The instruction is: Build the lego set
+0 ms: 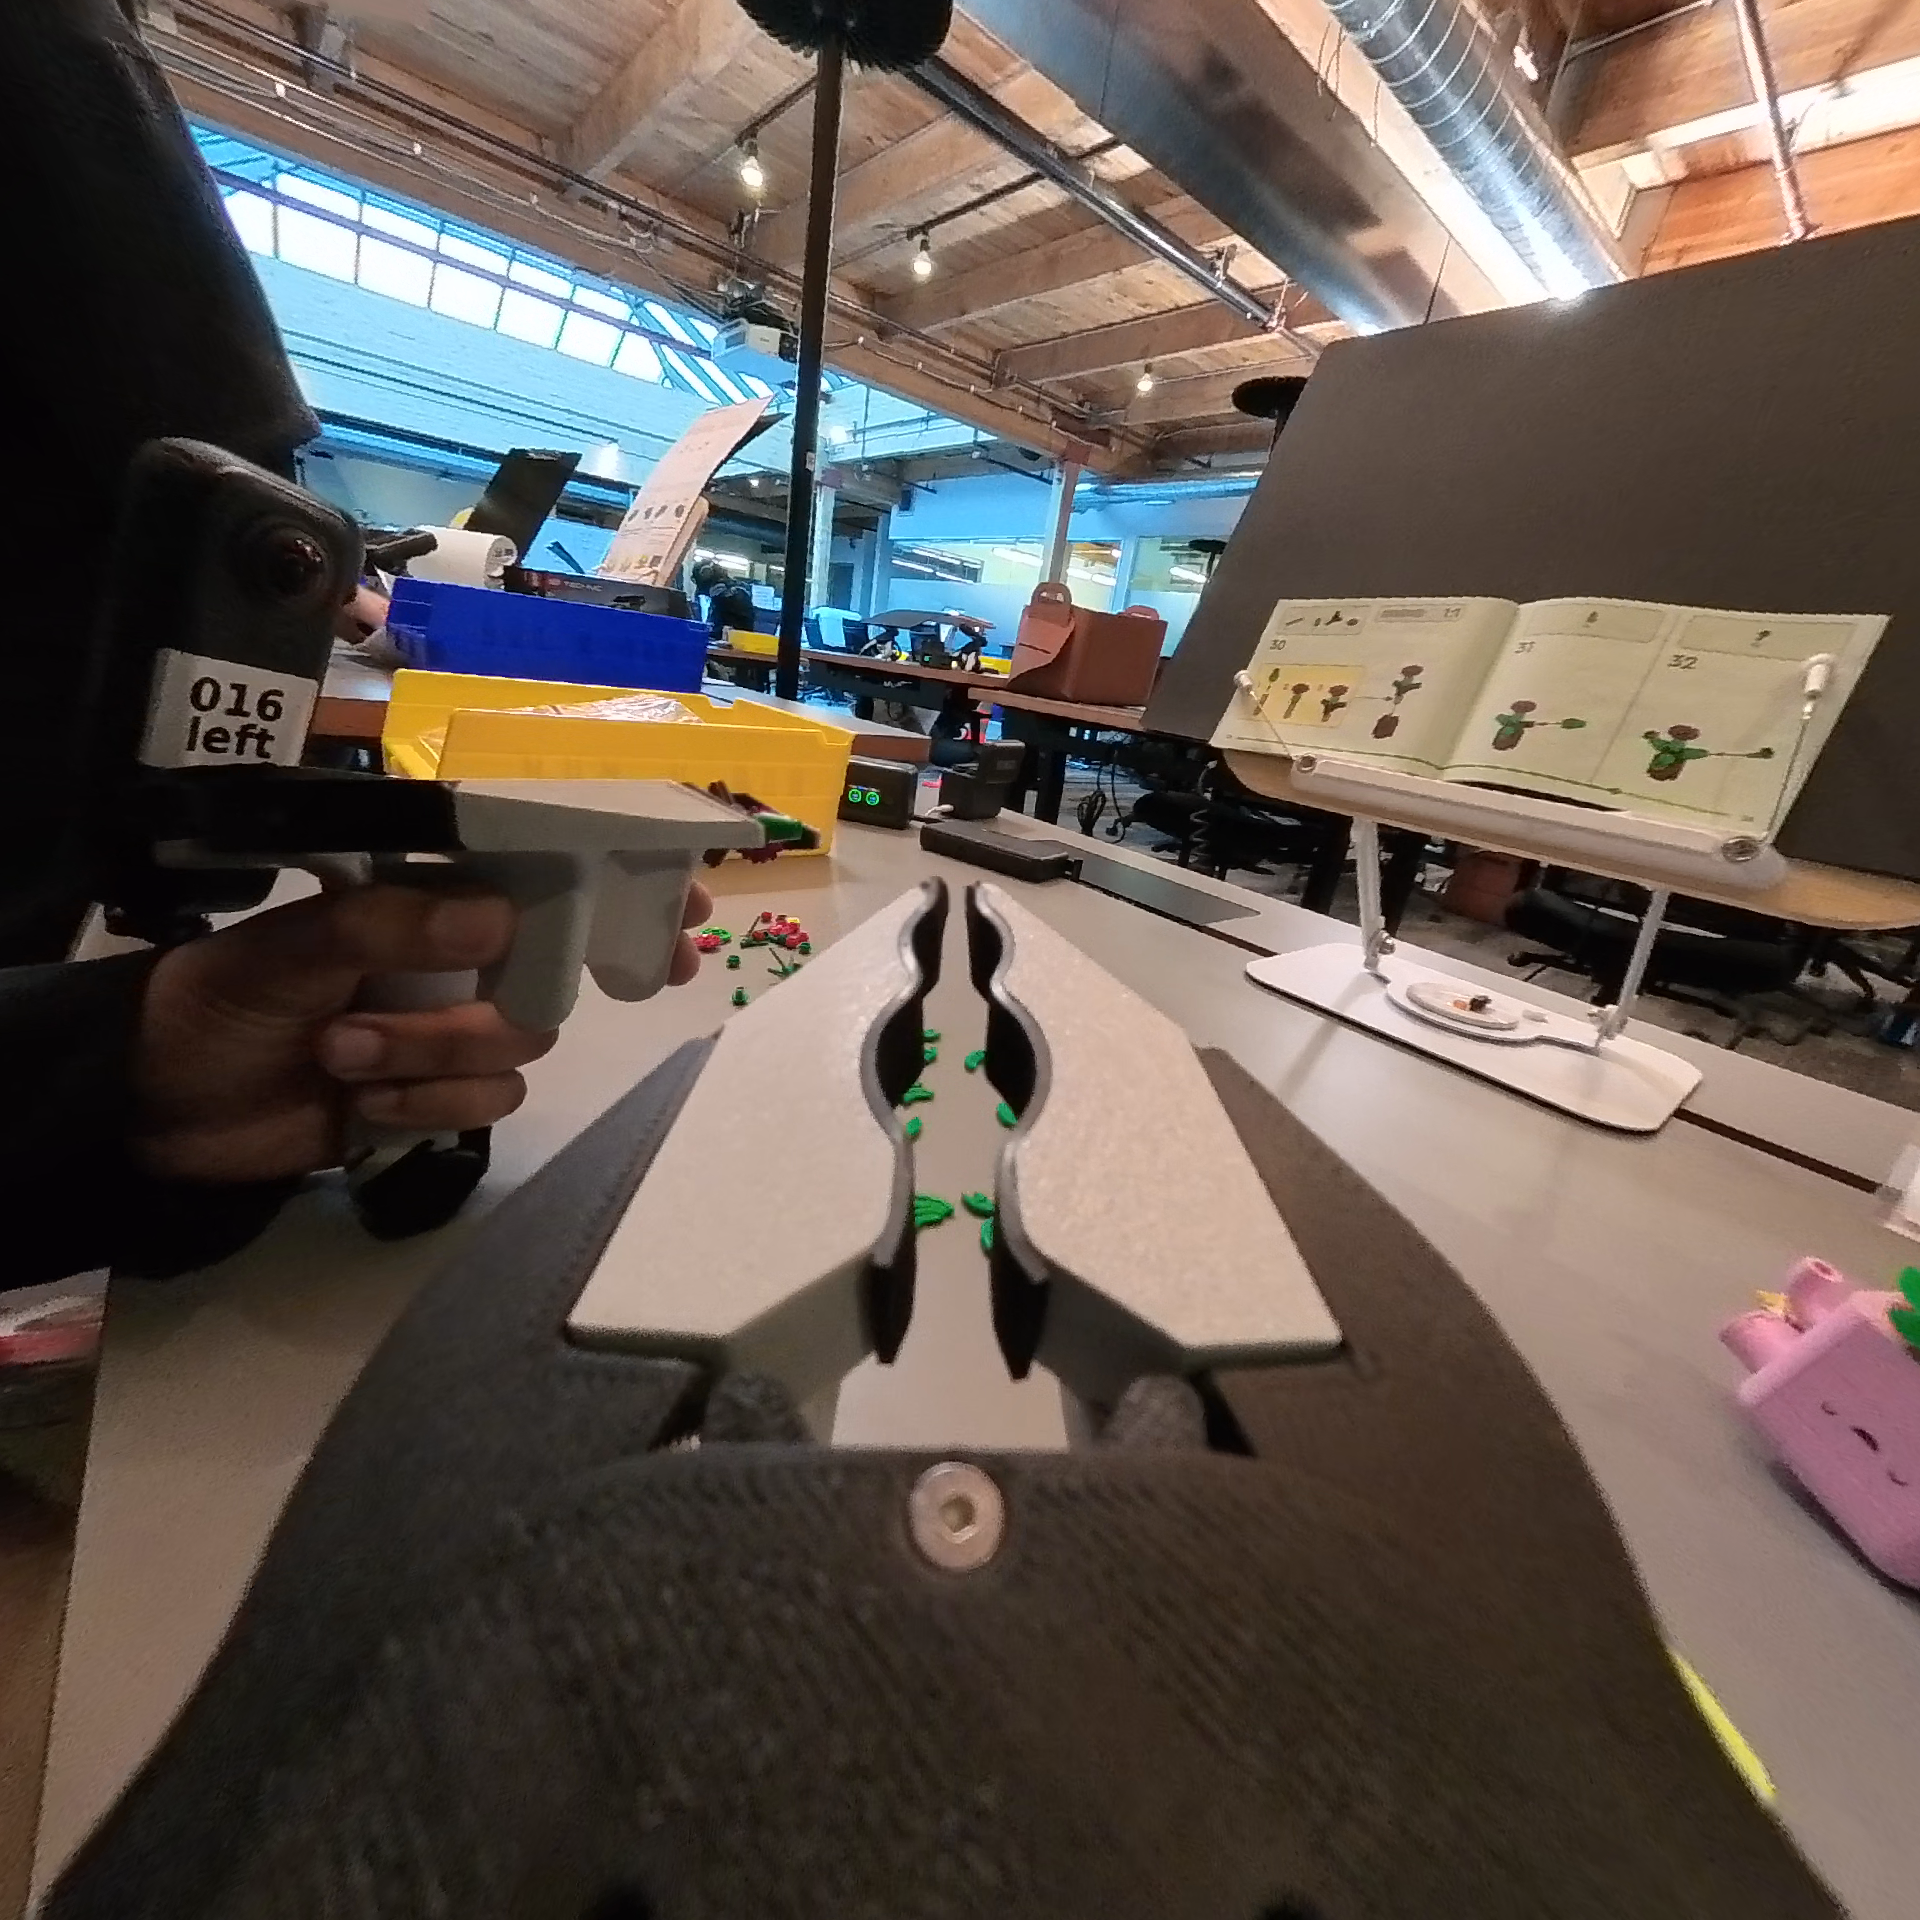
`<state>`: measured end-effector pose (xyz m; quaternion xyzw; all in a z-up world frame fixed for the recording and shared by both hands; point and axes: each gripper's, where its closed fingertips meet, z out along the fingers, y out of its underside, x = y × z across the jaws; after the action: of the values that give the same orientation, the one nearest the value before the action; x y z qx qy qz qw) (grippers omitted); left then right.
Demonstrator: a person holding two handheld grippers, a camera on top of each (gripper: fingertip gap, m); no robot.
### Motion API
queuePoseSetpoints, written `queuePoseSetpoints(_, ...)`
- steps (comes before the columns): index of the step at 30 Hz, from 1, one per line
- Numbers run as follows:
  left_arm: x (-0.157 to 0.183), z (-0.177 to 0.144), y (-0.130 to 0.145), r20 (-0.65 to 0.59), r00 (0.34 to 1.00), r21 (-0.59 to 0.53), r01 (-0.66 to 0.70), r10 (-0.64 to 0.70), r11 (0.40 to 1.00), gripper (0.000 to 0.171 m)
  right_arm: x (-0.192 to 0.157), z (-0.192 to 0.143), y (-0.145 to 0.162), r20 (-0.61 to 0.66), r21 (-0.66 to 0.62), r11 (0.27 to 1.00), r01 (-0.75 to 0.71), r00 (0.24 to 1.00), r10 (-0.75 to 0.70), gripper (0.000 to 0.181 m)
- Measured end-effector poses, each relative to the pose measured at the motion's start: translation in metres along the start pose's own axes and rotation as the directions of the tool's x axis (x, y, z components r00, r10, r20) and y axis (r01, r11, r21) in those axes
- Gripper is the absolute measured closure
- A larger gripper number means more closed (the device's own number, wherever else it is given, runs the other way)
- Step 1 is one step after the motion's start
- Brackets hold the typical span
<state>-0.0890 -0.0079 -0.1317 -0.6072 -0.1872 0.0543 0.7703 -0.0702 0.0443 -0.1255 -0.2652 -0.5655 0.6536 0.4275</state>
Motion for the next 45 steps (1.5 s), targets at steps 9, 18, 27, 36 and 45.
queuePoseSetpoints(9, -0.003, 0.002, 0.001, 0.019, 1.0, -0.005, 0.008, -0.008, 1.0, 0.141, 0.002, 0.001, 0.002, 0.004, -0.013, 0.999, -0.03, 1.0, 0.03, 0.181)
queuePoseSetpoints(18, -0.004, 0.003, 0.001, 0.023, 1.0, -0.008, 0.018, -0.018, 1.0, 0.141, 0.003, 0.002, 0.002, -0.001, -0.011, 0.999, -0.037, 0.999, 0.037, 0.181)
queuePoseSetpoints(27, -0.004, 0.003, 0.002, 0.024, 1.0, -0.01, 0.021, -0.021, 1.0, 0.141, 0.003, 0.002, 0.002, -0.001, -0.01, 0.999, -0.034, 0.999, 0.034, 0.181)
queuePoseSetpoints(36, 0.005, 0.005, 0.004, -0.044, 0.999, -0.03, 0.008, -0.01, 1.0, 0.141, 0.003, 0.0, 0.0, 0.023, 0.007, 0.998, -0.06, 0.998, 0.06, 0.181)
queuePoseSetpoints(45, 0.041, -0.004, 0.027, -0.334, 0.931, -0.194, -0.224, 0.151, 0.955, 0.14, -0.037, -0.015, 0.004, 0.349, -0.378, 0.735, -0.562, 0.649, 0.676, 0.157)
